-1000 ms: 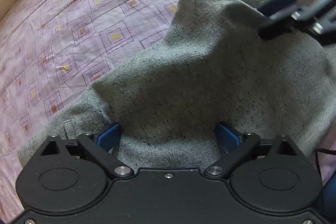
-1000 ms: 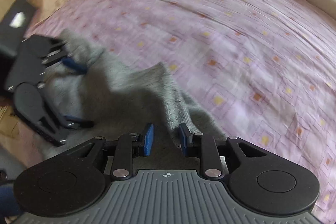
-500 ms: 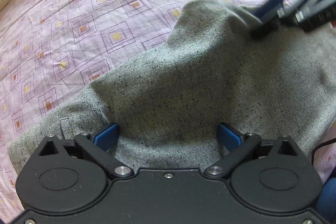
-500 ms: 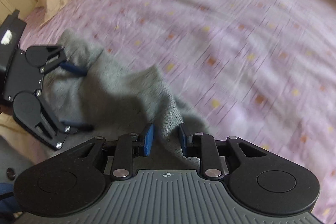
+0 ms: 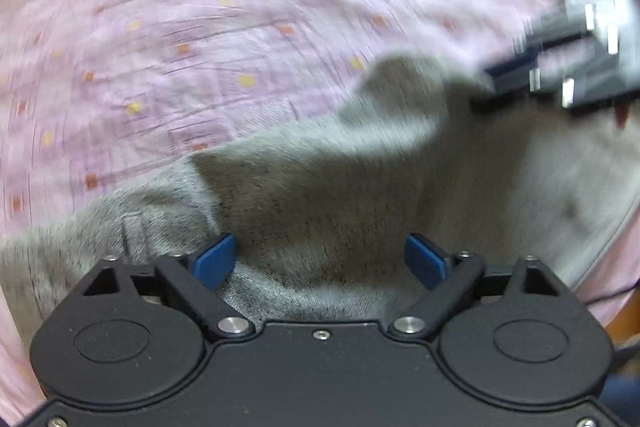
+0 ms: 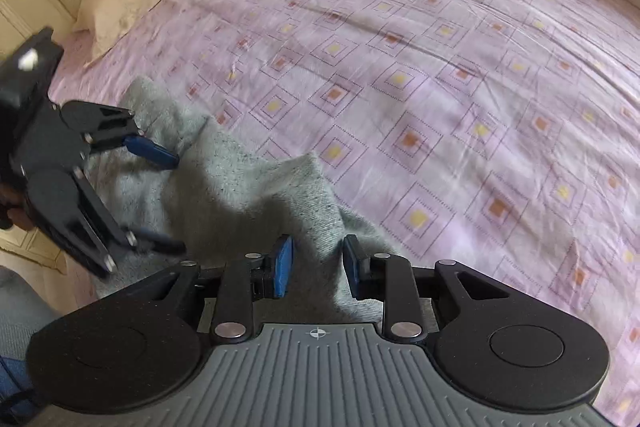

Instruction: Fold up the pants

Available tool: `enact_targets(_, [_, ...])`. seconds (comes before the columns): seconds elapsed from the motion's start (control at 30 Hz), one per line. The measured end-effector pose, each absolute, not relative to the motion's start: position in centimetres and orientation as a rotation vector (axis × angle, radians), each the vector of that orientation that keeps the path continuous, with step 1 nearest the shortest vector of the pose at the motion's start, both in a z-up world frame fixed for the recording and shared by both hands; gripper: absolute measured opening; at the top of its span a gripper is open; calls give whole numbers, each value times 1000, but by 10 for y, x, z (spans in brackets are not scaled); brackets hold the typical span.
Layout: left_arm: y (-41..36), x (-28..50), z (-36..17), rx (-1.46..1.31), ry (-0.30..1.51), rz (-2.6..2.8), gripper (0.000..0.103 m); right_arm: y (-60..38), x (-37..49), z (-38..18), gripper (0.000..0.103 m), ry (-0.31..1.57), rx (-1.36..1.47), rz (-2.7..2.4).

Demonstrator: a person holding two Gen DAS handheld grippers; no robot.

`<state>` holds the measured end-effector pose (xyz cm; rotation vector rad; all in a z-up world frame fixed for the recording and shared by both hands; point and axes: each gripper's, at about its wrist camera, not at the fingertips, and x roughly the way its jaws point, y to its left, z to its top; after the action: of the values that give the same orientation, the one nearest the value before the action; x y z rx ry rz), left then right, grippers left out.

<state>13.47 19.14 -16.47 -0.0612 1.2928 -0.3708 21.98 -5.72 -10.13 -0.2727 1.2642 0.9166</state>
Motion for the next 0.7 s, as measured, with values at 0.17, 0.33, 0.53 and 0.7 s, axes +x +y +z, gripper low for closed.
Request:
enact_targets(0.17, [218, 150, -154, -219, 1293, -256, 88, -47, 225, -119, 28, 1416, -269, 951])
enact_targets(0.33, [218, 155, -164, -246, 1314, -231, 87, -34, 214, -106, 28, 1399, -232, 1076])
enact_targets(0.53, [214, 163, -154, -287, 1315, -218, 84, -18, 222, -107, 28, 1336, -244, 1006])
enact_targets(0.7, [207, 186, -124, -312, 1222, -260, 86, -4, 185, -97, 28, 1249, -422, 1127])
